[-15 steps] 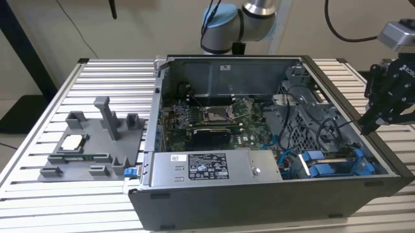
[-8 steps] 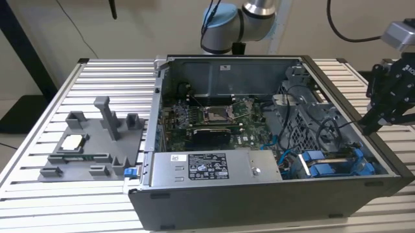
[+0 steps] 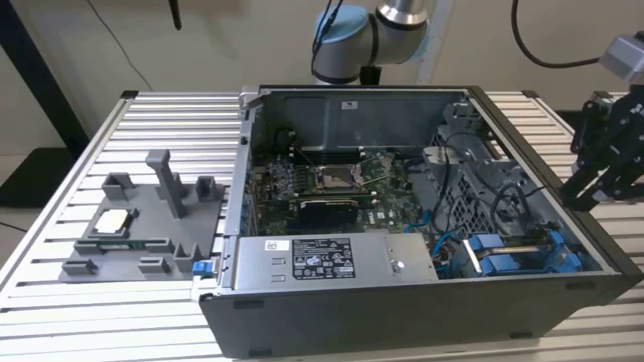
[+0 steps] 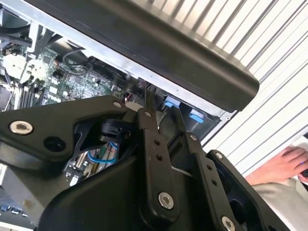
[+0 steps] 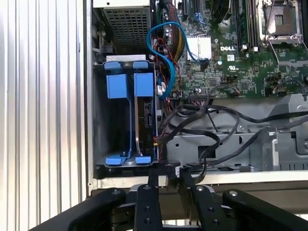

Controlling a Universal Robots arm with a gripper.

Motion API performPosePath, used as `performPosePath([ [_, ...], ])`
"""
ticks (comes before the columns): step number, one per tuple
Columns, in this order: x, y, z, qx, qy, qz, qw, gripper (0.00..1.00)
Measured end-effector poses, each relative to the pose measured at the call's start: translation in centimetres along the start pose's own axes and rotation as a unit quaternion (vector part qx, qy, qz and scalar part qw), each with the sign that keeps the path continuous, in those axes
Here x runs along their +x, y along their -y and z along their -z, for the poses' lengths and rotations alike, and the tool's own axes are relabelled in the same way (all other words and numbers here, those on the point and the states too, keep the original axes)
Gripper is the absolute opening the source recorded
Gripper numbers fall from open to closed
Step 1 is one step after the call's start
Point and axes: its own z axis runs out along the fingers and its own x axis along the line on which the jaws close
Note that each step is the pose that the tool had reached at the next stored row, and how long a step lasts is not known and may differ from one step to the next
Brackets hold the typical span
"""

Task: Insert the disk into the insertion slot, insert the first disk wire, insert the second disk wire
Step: 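Insert the second disk wire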

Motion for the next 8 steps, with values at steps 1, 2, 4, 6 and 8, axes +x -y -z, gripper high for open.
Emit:
performPosePath([
  [1, 0.04, 0.01, -0.01, -0.0002, 0.0, 0.0, 1.0, 0.32],
  [2, 0.08, 0.02, -0.03, -0.0004, 0.0, 0.0, 1.0, 0.32],
  [4, 0.09, 0.02, -0.06, -0.0006, -0.0001, 0.0, 1.0, 0.32],
  [6, 0.1, 0.03, -0.09, -0.0007, 0.0001, -0.001, 1.0, 0.29],
  [8, 0.1, 0.03, -0.09, -0.0007, 0.0001, -0.002, 1.0, 0.22],
])
